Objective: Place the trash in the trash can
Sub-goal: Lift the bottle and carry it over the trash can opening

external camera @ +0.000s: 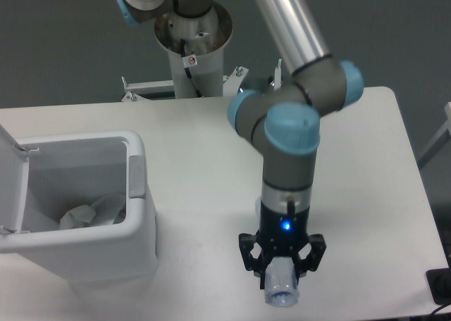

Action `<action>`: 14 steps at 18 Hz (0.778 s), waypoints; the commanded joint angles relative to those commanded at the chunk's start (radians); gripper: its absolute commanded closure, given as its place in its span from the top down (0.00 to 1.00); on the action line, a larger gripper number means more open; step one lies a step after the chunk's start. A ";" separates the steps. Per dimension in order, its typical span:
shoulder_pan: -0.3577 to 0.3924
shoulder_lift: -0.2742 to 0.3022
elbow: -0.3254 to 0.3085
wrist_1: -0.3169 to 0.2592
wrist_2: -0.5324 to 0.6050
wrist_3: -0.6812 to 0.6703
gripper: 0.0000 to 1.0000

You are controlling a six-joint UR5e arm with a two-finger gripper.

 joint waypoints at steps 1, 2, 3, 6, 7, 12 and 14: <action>-0.002 0.028 0.003 0.002 0.000 -0.009 0.59; -0.002 0.054 0.006 0.002 0.000 -0.009 0.59; -0.006 0.081 0.009 0.002 -0.002 -0.014 0.59; -0.047 0.134 0.023 0.002 -0.003 -0.055 0.59; -0.060 0.149 0.023 0.002 -0.002 -0.054 0.59; -0.172 0.178 0.028 0.002 0.003 -0.054 0.59; -0.202 0.177 0.029 0.005 0.002 -0.054 0.59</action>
